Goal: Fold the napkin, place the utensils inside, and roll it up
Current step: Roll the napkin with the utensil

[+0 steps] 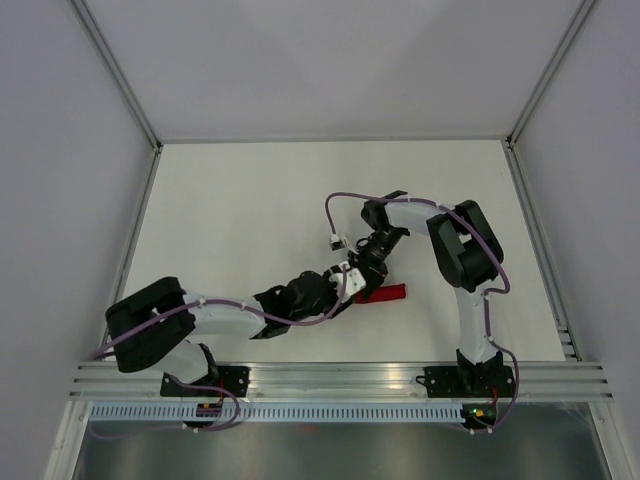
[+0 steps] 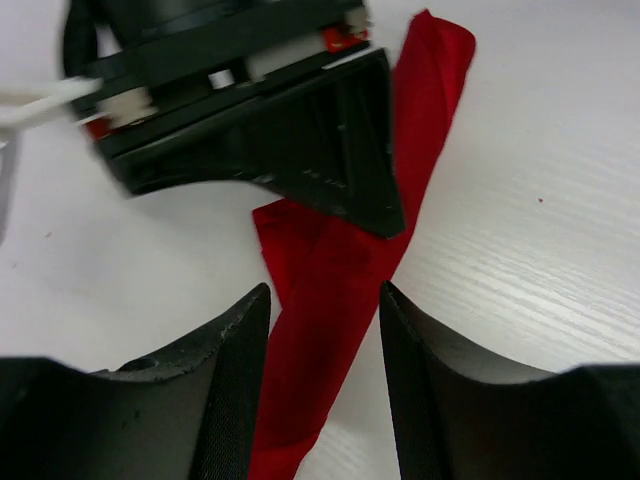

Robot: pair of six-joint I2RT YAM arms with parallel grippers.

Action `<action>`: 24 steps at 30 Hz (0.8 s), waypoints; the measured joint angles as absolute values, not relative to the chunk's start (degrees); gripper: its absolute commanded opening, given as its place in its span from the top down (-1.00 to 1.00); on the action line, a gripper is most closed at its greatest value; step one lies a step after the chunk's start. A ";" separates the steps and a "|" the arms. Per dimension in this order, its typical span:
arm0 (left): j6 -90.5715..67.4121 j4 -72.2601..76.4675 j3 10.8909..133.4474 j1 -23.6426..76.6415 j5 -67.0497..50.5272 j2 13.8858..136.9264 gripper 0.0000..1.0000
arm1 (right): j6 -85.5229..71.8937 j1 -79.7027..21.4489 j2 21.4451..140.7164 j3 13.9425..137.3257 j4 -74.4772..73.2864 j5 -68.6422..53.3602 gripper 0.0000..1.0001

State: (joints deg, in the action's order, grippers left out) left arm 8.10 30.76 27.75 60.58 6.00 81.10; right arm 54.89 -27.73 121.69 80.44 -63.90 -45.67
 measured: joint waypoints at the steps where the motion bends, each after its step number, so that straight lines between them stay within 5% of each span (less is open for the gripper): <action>1: 9.37 30.00 29.36 61.78 6.24 83.46 -0.07 | 54.87 -27.73 121.95 80.60 -64.36 -45.84 0.86; 20: 19.00 26.59 37.98 66.11 8.12 97.91 -0.08 | 54.65 -27.03 124.64 81.97 -69.06 -46.78 0.87; 24: 19.88 26.68 39.09 66.15 8.75 99.13 0.24 | 54.68 -26.98 124.81 82.13 -69.49 -46.76 0.87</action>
State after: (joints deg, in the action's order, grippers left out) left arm 19.88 26.68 39.09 66.15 8.75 99.13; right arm 54.68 -26.98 124.81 82.13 -69.49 -46.76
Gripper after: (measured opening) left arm 0.480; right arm 0.276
